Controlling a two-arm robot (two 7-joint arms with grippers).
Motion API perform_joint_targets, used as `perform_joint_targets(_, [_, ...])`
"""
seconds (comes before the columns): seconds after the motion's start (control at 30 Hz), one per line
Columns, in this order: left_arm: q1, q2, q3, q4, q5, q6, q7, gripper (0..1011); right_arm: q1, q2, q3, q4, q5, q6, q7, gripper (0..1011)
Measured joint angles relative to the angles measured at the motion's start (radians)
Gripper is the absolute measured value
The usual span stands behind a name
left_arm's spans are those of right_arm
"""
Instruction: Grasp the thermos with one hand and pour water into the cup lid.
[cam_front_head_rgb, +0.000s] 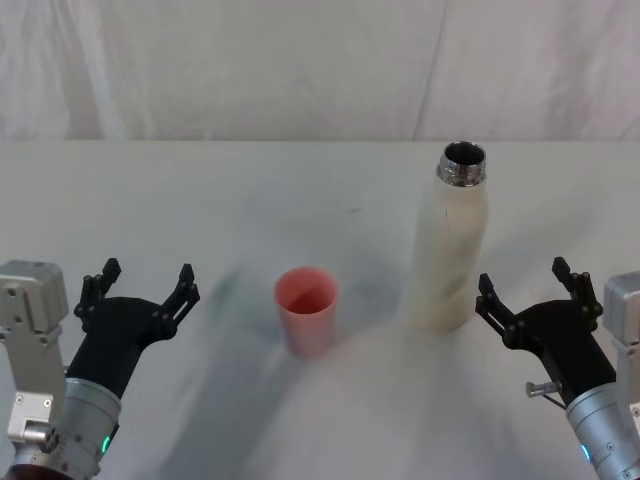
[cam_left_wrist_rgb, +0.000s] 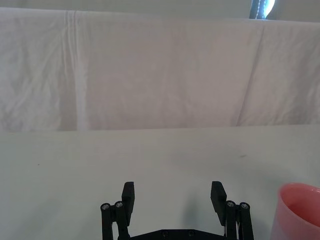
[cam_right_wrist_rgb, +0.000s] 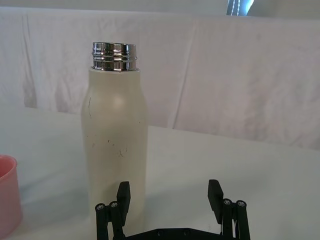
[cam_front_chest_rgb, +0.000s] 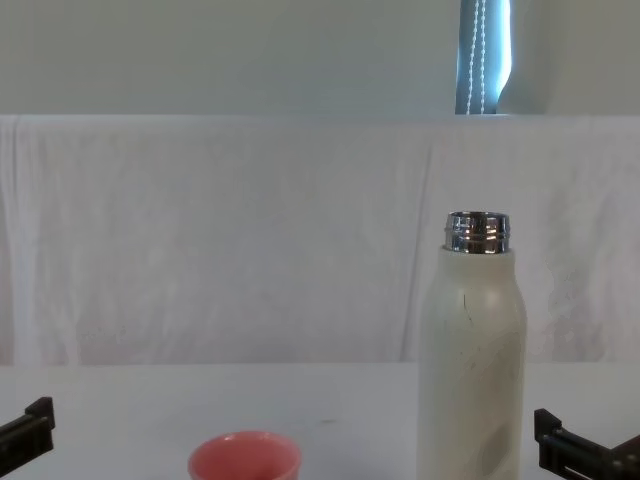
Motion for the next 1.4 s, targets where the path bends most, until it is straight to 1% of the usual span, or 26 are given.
perform_joint_targets(1.4, [0.0, 0.0, 0.0, 0.0, 0.0, 0.0, 0.0, 1001, 0.0, 0.0, 0.0, 0.0, 0.0, 0.0, 0.0, 1000])
